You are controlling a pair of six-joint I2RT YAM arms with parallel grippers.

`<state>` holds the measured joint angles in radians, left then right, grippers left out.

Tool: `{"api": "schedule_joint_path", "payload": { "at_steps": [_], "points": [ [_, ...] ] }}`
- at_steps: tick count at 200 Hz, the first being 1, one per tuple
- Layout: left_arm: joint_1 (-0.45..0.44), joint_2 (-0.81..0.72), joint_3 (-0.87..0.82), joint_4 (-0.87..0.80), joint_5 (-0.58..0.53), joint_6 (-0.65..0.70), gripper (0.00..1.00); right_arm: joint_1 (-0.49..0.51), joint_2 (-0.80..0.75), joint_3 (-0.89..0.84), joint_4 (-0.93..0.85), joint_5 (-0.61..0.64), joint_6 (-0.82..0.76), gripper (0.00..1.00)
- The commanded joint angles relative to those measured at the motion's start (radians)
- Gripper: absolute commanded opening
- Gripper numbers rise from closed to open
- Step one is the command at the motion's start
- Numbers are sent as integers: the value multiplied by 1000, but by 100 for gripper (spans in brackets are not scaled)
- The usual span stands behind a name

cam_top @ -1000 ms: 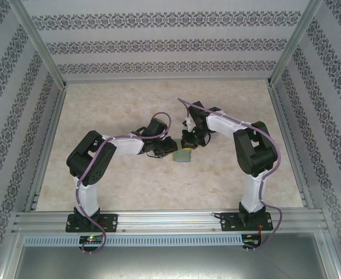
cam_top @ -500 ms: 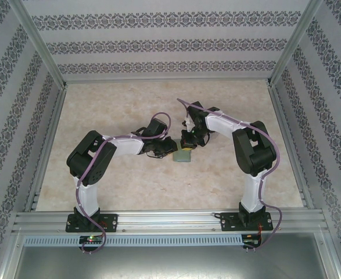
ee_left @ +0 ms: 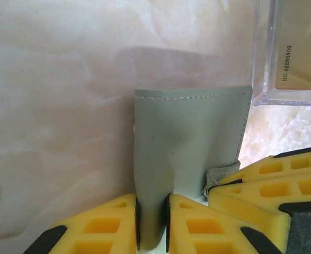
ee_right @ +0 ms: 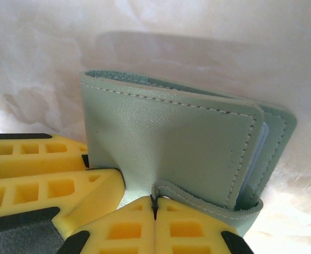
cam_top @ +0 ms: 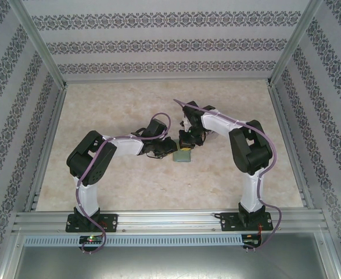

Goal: Put the credit cards into the card holder
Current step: Close the button on the card holder, then reset both arms

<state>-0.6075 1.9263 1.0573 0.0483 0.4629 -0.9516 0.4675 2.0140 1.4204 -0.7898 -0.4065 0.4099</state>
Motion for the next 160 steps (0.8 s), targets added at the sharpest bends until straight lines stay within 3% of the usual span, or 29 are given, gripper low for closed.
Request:
{"api": "schedule_joint_path", "payload": {
  "at_steps": [1,25,42,50,84,99,115,137,148,160],
  "points": [
    [-11,-6,-27,29,-8,-6,20,19,77,-42,4,128,14,0],
    [-8,-69,-39,14,-50,25,23,8,-118,-90,73,116,18,17],
    [-5,-126,-43,0,-85,64,31,-14,-327,-169,167,154,36,39],
    [-3,-154,-43,-15,-102,85,33,-27,-421,-210,201,202,39,45],
    [13,-289,-67,-99,-246,192,50,-112,-795,-464,314,774,14,62],
    [37,-363,-86,-157,-364,259,63,-190,-897,-639,502,915,-85,65],
    [78,-443,-110,-200,-528,347,77,-265,-960,-815,749,947,-245,67],
    [153,-522,-140,-219,-742,457,90,-379,-910,-1016,1157,863,-319,84],
    [198,-545,-154,-215,-834,490,98,-425,-829,-1022,1223,788,-291,84],
    [253,-550,-172,-188,-891,538,99,-434,-738,-983,1249,742,-304,84]
  ]
}}
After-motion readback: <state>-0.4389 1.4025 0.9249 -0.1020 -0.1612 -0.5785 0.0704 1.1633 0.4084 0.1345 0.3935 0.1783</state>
